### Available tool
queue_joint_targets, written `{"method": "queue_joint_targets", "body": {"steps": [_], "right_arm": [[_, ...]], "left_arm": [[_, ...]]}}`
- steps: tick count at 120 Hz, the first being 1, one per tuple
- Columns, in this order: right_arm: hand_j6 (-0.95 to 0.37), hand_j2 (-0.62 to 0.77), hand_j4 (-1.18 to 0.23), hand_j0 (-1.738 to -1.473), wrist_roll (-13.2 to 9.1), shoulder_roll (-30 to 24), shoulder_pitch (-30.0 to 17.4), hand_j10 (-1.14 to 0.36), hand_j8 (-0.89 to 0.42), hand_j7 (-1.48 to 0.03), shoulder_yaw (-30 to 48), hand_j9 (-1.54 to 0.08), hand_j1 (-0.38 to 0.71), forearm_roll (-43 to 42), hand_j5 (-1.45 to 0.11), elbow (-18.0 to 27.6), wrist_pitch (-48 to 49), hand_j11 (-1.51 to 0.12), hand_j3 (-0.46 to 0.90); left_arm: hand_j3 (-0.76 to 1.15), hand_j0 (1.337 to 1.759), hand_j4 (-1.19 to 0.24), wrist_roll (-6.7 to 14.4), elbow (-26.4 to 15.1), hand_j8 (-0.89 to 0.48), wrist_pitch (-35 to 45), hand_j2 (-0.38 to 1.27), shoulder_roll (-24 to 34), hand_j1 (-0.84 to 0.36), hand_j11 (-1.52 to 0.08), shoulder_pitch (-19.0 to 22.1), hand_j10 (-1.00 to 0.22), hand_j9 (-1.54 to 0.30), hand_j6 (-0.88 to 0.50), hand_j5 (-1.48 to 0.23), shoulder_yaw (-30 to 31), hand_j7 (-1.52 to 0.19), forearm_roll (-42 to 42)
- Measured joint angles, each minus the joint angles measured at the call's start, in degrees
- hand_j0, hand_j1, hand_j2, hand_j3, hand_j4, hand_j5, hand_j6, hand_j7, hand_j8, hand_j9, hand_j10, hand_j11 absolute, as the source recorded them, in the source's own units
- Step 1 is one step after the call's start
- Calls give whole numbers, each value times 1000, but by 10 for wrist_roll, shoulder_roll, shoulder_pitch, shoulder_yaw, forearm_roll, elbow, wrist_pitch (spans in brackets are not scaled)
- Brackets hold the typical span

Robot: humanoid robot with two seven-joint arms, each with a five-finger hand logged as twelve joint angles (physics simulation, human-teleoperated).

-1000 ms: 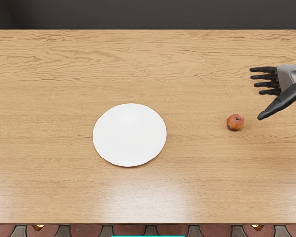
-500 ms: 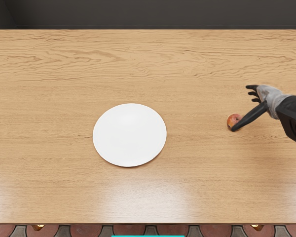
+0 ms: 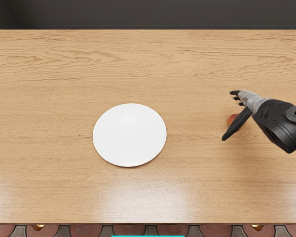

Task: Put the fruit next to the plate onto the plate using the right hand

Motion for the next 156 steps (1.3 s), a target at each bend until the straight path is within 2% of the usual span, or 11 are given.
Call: {"method": "queue_joint_targets", "body": {"steps": [16,45,57,74,100,130,145,156], "right_arm": [[-48,-8,-47,-1658,0,-9,3,-47,-47,-59,-17,-59,-295,11,-59,-32,0,-59,0],[-48,-8,-47,-1658,0,-8,5,-47,-48,-60,-38,-60,-295,50,-60,-54,0,-60,0],[-49,-9,-49,-1658,0,10,12,-49,-49,-62,-43,-62,-293,70,-62,-67,0,-62,0],[-52,-9,-51,-1658,0,57,67,-51,-52,-65,-121,-65,-290,123,-65,-89,0,-65,0],[-54,-10,-53,-1658,0,85,116,-53,-54,-68,-182,-68,-287,160,-68,-96,0,-68,0],[-65,-12,-65,-1658,0,118,137,-65,-65,-83,-208,-83,-273,182,-83,-110,0,-83,0],[-116,-22,-115,-1658,0,124,144,-115,-116,-149,-215,-149,-212,184,-149,-117,0,-149,0],[-151,-29,-150,-1658,0,147,145,-150,-150,-194,-218,-194,-170,188,-194,-137,0,-194,0]], "left_arm": [[0,1658,-234,0,0,-234,0,47,0,69,-304,0,-234,-304,-234,-304,0,-304,0],[0,1658,-234,0,0,-234,0,47,0,69,-304,0,-234,-304,-234,-304,0,-304,0],[0,1658,-234,0,0,-234,0,47,0,69,-304,0,-234,-304,-234,-304,0,-304,0],[0,1658,-234,0,0,-234,0,47,0,69,-304,0,-234,-304,-234,-304,0,-304,0],[0,1658,-234,0,0,-234,0,47,0,69,-304,0,-234,-304,-234,-304,0,-304,0],[0,1658,-234,0,0,-234,0,47,0,69,-304,0,-234,-304,-234,-304,0,-304,0],[0,1658,-234,0,0,-234,0,47,0,69,-304,0,-234,-304,-234,-304,0,-304,0],[0,1658,-234,0,0,-234,0,47,0,69,-304,1,-234,-304,-234,-304,0,-304,0]]}}
